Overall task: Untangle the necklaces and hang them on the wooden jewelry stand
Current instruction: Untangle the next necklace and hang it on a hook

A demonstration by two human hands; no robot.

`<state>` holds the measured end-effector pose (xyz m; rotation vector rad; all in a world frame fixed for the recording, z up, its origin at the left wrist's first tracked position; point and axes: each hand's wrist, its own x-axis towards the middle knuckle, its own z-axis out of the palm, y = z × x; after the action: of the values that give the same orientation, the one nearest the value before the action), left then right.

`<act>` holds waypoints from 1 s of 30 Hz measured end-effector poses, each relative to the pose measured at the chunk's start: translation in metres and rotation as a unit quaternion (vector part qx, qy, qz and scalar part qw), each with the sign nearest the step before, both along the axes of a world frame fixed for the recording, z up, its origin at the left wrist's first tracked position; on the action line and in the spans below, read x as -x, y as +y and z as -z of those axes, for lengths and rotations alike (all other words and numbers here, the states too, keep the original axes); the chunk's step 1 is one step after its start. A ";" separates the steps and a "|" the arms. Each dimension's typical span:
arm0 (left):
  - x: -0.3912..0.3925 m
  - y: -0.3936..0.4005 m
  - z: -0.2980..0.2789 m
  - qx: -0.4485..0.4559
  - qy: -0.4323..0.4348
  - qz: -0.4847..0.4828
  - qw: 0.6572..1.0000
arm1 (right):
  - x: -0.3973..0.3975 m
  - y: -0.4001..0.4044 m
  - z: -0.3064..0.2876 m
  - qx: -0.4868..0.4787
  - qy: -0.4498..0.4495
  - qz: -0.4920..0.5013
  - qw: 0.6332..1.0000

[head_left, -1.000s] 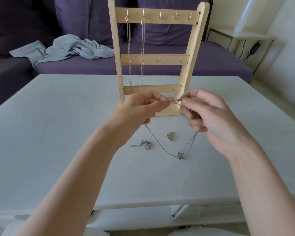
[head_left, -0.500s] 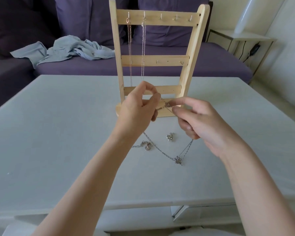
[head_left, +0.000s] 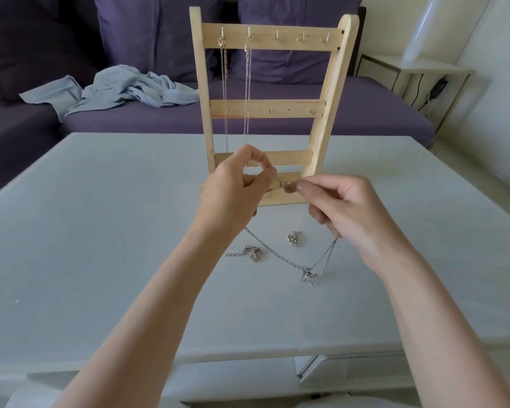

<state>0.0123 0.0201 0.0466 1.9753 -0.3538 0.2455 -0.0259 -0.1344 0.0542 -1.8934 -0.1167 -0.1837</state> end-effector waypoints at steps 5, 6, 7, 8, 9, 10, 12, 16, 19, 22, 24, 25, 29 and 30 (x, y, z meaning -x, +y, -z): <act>0.000 0.002 -0.002 -0.023 -0.003 0.012 1.000 | 0.001 0.000 0.000 -0.106 0.029 0.000 0.994; 0.001 0.002 -0.002 -0.031 0.002 0.019 0.999 | 0.000 -0.002 -0.001 -0.148 0.039 0.011 0.988; 0.001 0.002 -0.002 -0.037 0.009 0.025 0.999 | 0.000 -0.004 -0.002 -0.177 0.046 0.022 0.983; 0.001 0.003 -0.003 -0.042 0.017 0.030 0.998 | -0.001 -0.006 -0.002 -0.188 0.048 0.033 0.981; 0.000 0.004 -0.004 -0.048 0.024 0.036 0.998 | -0.001 -0.008 -0.001 -0.187 0.047 0.043 0.980; -0.001 0.006 -0.004 -0.056 0.031 0.043 0.997 | -0.002 -0.009 0.000 -0.182 0.046 0.053 0.981; -0.001 0.008 -0.006 -0.069 0.046 0.065 0.994 | -0.003 -0.010 0.002 -0.158 0.046 0.074 0.984; 0.002 0.013 -0.008 -0.003 0.117 0.110 0.987 | -0.001 -0.010 -0.001 -0.097 0.060 0.062 0.992; 0.000 0.017 -0.011 0.047 0.140 0.131 0.980 | 0.003 -0.008 -0.005 -0.035 0.063 -0.005 0.997; -0.002 0.017 -0.010 0.060 0.148 0.128 0.979 | 0.002 -0.005 -0.003 0.012 0.050 -0.027 0.998; -0.003 0.017 -0.009 0.071 0.142 0.124 0.980 | 0.001 -0.005 -0.002 -0.008 0.052 -0.030 0.998; -0.004 0.017 -0.010 0.080 0.135 0.124 0.980 | 0.001 -0.005 -0.003 -0.041 0.057 -0.036 0.997; -0.002 0.014 -0.015 0.133 0.123 0.140 0.973 | 0.000 -0.003 -0.012 -0.193 0.072 -0.134 0.969; -0.001 0.012 -0.017 0.147 0.124 0.149 0.970 | 0.000 -0.001 -0.014 -0.178 0.074 -0.149 0.970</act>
<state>0.0132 0.0323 0.0634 1.6123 -0.4195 -0.1349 -0.0255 -0.1358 0.0681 -1.5040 -0.2478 0.1344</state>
